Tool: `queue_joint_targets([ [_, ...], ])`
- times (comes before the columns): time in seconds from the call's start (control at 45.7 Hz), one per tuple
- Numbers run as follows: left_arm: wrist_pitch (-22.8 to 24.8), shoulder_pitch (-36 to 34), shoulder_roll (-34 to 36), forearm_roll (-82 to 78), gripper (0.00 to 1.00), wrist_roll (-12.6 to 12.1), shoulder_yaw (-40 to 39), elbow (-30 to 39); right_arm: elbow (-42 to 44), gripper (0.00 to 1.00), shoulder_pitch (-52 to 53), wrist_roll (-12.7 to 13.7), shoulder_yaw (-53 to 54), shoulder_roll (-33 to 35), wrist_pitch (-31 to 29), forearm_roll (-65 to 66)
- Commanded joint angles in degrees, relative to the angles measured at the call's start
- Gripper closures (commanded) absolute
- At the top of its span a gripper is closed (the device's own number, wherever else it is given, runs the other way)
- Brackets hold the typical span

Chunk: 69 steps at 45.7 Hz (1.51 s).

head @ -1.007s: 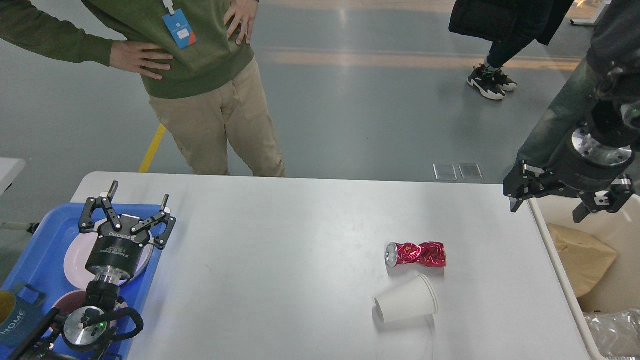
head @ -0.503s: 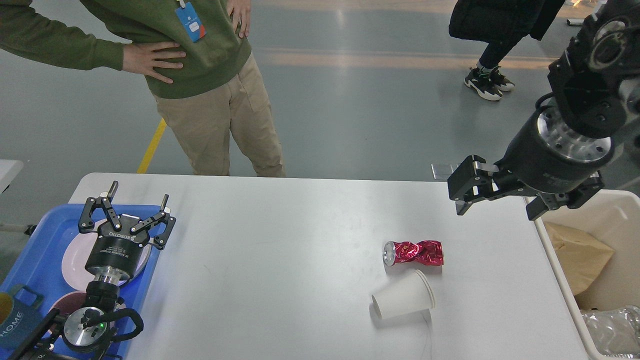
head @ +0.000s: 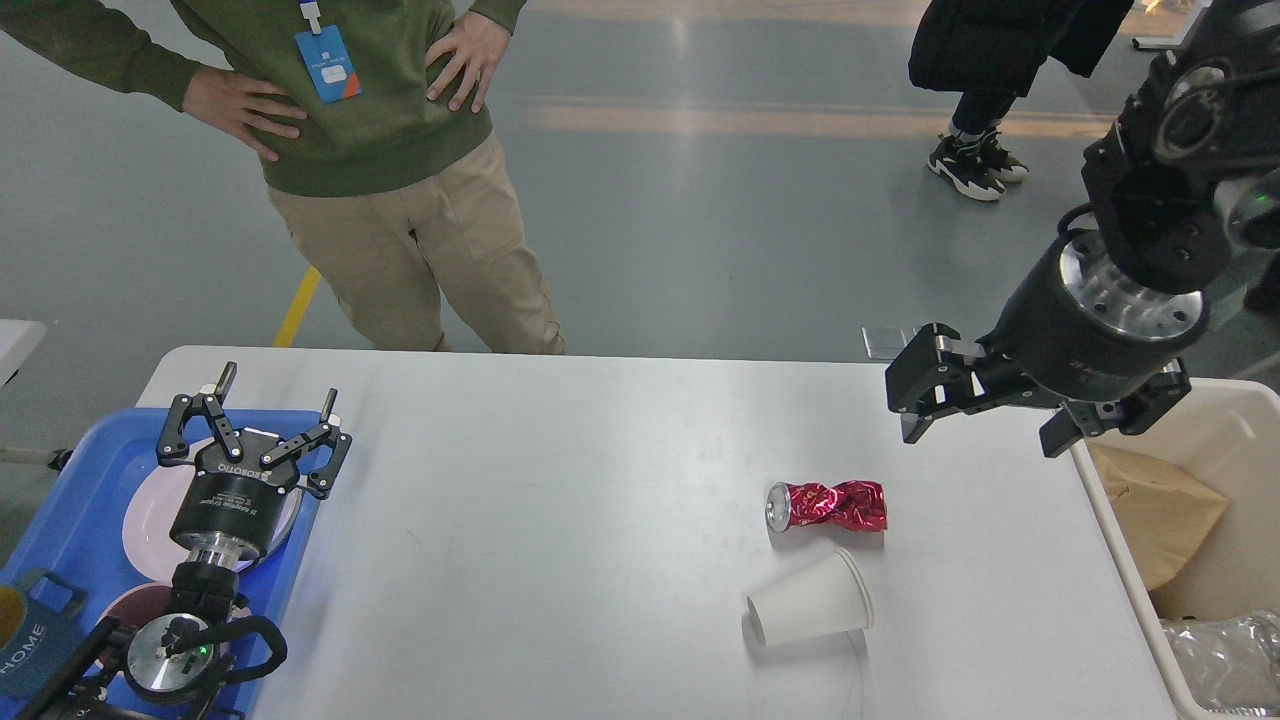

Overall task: Tidy desktop
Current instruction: 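Move the right gripper over the remaining white paper cup, then lower the right gripper and grasp the white paper cup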

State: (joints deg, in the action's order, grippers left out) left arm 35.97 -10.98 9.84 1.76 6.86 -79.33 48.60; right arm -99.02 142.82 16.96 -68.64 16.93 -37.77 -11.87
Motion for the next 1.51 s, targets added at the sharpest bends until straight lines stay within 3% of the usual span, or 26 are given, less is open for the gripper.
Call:
queue_joint_targets([
  [0.0,0.06,0.0,0.0,0.0,0.03,0.0,0.05,0.0,0.85,0.0,-5.7,0.09,1.84,0.04,2.17,-2.45],
  [0.131,0.06,0.0,0.0,0.0,0.03,0.0,0.05,0.0,1.38,0.0,-12.65,0.53,3.95,0.04,9.54,-10.44],
  [0.394,0.06,0.0,0.0,0.0,0.03,0.0,-0.03,0.09,1.2,0.03,-21.88,1.67,5.09,-0.49,32.84,-33.54],
  [0.613,0.06,0.0,0.0,0.0,0.03,0.0,0.05,0.0,4.88,0.01,-34.43,1.93,15.54,-0.14,43.83,-43.5],
  [0.81,0.06,0.0,0.0,0.0,0.03,0.0,-0.03,0.0,14.55,0.0,-47.8,1.67,22.41,-0.67,45.07,-42.54],
  [1.116,0.06,0.0,0.0,0.0,0.03,0.0,0.05,0.0,29.14,0.0,-62.04,1.85,22.94,-6.37,44.54,-38.05],
  [1.488,0.06,0.0,-0.09,0.0,0.03,0.0,0.05,0.0,38.99,0.0,-71.46,1.93,23.73,-9.28,44.37,-37.79],
])
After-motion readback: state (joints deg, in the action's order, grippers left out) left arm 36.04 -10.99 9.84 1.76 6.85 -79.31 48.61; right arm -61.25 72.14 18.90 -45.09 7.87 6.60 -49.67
